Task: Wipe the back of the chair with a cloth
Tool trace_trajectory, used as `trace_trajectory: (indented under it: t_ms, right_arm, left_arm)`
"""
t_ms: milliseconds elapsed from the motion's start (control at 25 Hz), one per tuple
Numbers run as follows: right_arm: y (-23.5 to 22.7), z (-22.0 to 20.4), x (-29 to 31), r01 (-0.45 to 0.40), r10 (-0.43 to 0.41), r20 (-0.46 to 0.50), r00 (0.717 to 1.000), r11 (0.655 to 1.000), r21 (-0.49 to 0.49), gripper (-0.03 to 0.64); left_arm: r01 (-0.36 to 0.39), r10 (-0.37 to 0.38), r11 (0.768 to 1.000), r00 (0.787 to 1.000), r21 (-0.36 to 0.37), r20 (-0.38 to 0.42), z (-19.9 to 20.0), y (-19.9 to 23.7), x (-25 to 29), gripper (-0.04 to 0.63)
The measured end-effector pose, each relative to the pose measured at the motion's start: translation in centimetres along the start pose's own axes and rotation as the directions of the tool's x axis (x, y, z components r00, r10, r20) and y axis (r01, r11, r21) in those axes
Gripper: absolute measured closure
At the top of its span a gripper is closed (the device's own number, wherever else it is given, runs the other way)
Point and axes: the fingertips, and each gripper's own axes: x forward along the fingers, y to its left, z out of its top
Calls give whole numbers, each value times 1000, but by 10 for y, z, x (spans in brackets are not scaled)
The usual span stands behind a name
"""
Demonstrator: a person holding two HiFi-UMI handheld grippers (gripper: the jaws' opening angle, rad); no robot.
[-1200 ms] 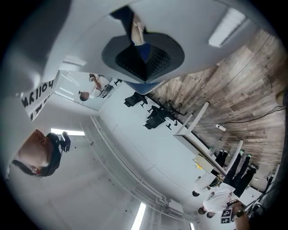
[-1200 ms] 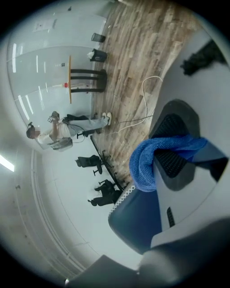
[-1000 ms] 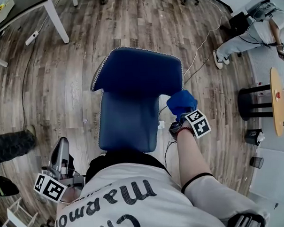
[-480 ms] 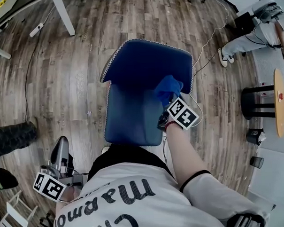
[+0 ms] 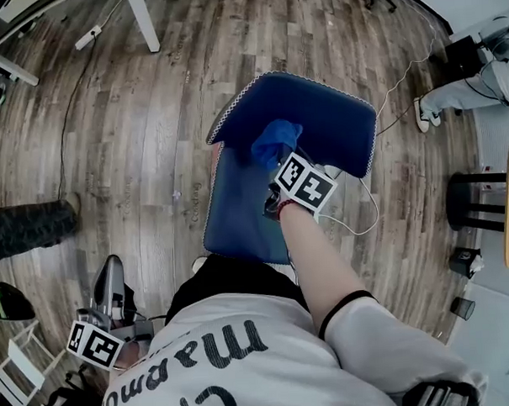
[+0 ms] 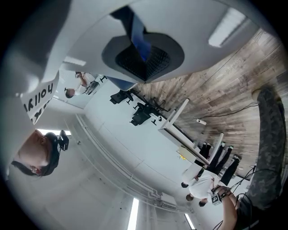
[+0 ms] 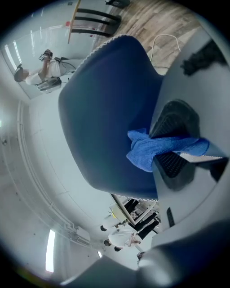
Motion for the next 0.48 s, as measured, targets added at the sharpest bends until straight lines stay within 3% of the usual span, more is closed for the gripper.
trace_trajectory:
  t_ms: [160,240,360,480]
  right_arm:
    - [33,-12,15,-76,74,-56,996,996,-37,537]
    - [57,-19,21,-163,156,-89,984,984,-71,537]
    - [93,-27,27,-330,312,-148,938,937,-114,537]
    - [110,-33,36,-404,376,-199,905,907,-121,537]
  left_arm:
    - [-31,32,999,999,-12,13,1,6,-3,588]
    - [-40,40,999,999,-12,15,1,7,-1,588]
    - [-56,56,998,998,-17,21,4,8,2,588]
    - [-76,77,997,996,-28,34,9,12,5,588]
